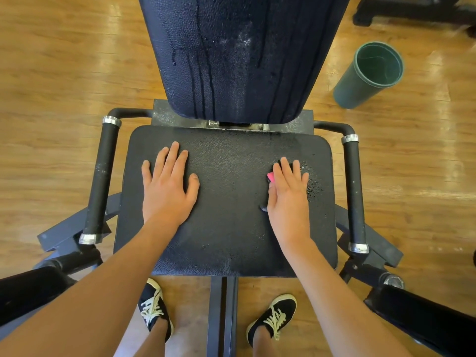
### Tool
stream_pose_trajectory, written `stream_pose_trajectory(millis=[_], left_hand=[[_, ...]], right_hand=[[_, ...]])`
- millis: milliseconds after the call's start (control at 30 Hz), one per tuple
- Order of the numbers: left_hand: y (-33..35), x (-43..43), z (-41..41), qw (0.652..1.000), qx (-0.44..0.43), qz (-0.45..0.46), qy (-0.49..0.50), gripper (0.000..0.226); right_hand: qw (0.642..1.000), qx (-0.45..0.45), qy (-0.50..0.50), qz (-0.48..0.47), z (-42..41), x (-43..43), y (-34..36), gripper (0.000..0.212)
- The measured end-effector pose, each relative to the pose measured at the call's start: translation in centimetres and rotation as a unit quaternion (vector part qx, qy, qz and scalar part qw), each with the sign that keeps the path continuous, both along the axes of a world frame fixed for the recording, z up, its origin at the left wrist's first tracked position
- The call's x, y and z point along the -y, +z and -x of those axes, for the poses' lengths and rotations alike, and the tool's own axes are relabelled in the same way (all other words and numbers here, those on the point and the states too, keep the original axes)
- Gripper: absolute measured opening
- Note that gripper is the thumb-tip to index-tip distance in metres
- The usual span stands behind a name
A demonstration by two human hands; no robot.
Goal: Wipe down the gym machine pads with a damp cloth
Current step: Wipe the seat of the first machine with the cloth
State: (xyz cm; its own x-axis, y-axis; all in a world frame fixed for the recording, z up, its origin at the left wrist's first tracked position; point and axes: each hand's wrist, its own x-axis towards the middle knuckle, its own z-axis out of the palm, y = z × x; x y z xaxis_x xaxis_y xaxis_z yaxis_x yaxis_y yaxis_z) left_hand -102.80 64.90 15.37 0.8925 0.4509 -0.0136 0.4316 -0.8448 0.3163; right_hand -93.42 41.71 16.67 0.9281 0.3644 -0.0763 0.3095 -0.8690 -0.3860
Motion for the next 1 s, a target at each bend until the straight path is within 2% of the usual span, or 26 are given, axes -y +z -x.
stream_pose_trajectory(millis=[267, 500, 633, 800, 933, 1000], left_hand=[[0.0, 0.0, -0.1, 1.000, 0.002, 0.000, -0.001, 0.056], [0.1, 0.0, 0.1, 1.000, 0.005, 0.001, -0.002, 0.056], [-0.1, 0.2, 0.0, 1.000, 0.005, 0.002, -0.002, 0.056], [-0.2, 0.0, -0.1, 1.000, 0.006, -0.005, -0.004, 0.056], [-0.3, 0.0, 0.1, 1.000, 0.010, -0.006, -0.003, 0.055], [-0.2, 0.0, 0.0, 1.000, 0.011, -0.006, -0.001, 0.055]], right_hand=[[1.000, 0.008, -0.016, 0.000, -1.6, -1.2, 0.0, 0.047], [1.000, -0.019, 0.004, -0.017, 3.7, 1.0, 0.5, 0.058], [1.000, -0.005, -0.004, -0.019, 6.3, 2.0, 0.2, 0.053], [0.999, -0.029, 0.023, -0.006, 3.5, 0.8, 0.0, 0.073], [1.000, -0.016, 0.009, -0.010, 1.5, -0.5, -0.1, 0.051], [1.000, -0.006, -0.002, -0.010, 0.9, -0.8, -0.1, 0.048]])
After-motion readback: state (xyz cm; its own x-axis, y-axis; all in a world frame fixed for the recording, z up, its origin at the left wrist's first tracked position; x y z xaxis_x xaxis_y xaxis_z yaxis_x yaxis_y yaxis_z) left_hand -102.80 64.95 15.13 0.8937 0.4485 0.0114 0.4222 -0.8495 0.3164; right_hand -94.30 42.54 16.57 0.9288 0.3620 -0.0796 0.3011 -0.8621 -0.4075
